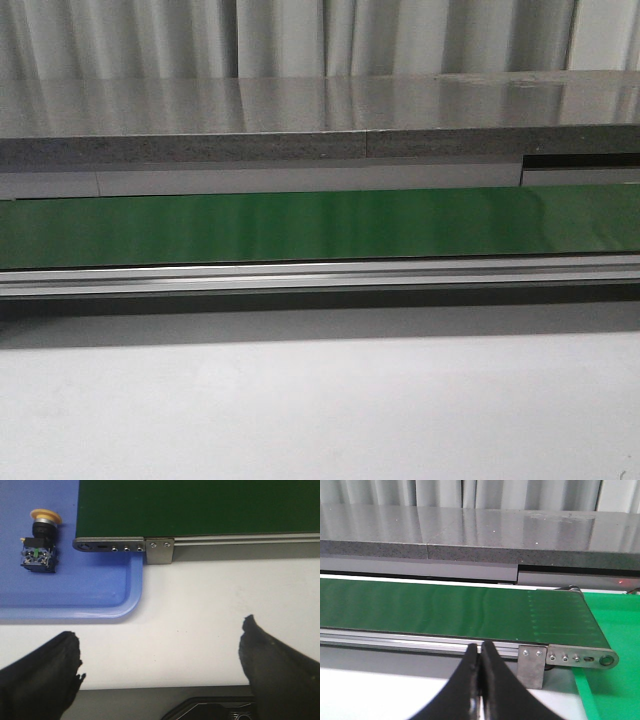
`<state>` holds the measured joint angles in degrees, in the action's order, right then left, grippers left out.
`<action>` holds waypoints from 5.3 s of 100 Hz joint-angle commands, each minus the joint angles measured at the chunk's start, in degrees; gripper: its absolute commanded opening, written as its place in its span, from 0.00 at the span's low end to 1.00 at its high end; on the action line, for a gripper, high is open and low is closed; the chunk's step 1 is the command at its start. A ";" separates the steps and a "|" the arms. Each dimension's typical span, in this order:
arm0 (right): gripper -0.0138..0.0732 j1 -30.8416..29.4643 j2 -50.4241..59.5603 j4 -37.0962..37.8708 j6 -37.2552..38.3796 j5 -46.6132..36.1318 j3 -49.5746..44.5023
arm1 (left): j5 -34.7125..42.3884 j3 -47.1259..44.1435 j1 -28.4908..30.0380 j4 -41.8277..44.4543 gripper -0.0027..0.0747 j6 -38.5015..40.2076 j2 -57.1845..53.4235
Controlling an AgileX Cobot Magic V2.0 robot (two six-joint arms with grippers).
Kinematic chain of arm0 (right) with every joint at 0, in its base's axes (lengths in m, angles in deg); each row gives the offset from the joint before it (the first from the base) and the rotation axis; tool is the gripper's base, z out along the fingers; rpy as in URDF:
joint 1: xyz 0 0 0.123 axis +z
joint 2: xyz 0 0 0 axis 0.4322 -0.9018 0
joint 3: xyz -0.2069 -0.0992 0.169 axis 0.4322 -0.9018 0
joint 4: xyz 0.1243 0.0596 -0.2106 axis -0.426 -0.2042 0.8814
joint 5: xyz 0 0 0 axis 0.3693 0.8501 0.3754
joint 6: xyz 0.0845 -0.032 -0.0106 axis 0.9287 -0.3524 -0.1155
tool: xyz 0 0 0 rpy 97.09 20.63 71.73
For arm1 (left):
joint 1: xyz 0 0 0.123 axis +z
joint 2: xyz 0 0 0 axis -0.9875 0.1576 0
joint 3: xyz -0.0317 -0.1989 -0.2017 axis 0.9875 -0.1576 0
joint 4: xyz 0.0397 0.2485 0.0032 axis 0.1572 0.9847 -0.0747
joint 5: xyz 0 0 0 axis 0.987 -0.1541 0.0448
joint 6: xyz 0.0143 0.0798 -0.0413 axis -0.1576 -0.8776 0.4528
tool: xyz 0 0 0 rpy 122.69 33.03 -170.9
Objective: Move button from left to right
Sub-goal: 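Lower the open left gripper over the yellow-capped push button, then close the left gripper on the button body and lift it, then place the button on the conveyor belt end and release with left gripper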
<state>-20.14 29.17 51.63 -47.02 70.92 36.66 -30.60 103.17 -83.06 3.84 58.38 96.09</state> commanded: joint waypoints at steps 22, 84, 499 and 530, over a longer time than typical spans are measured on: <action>0.08 0.16 0.85 0.37 0.00 -4.06 1.03 | -0.16 9.65 3.74 7.41 0.89 0.47 5.57; 0.08 0.16 0.85 0.37 0.00 -4.06 1.03 | 1.70 31.62 18.90 4.91 0.89 -2.83 42.18; 0.08 0.16 0.85 0.37 0.00 -4.06 1.03 | 13.33 31.36 6.67 -8.33 0.86 -13.12 31.62; 0.08 0.16 0.85 0.37 0.00 -4.06 1.03 | 32.72 9.10 0.26 -6.89 0.86 -14.09 8.52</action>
<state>-20.14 29.17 51.63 -47.02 71.01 36.66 -6.46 115.88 -81.14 -3.54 44.47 110.90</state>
